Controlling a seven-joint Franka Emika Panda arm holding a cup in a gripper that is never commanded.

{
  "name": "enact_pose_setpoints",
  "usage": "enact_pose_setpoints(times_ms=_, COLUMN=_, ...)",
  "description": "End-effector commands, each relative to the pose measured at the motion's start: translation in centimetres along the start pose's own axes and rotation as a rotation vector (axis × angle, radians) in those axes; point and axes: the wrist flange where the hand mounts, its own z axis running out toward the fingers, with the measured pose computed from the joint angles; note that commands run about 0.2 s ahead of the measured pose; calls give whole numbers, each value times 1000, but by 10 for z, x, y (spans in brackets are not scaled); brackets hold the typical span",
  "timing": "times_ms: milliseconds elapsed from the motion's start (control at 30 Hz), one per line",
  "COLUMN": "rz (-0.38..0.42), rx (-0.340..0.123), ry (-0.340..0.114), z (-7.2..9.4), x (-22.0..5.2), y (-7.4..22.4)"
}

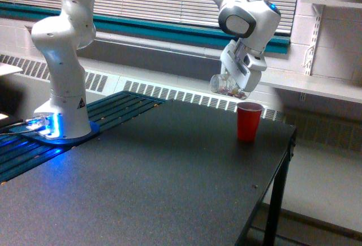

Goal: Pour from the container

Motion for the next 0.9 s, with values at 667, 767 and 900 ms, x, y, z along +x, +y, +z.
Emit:
enact_pose_setpoints(times_ms=667, rz=0, rx=-10, ry=-57, z=-21, x=-10, y=-3)
enact_pose_setpoints(times_ms=767, rz=0, rx=-2, ry=-54, z=-22, x=-10, y=-5)
enact_pose_setpoints(times_ms=900, rz=-3, rx=11, ry=-41, z=-23, x=-9, y=-7)
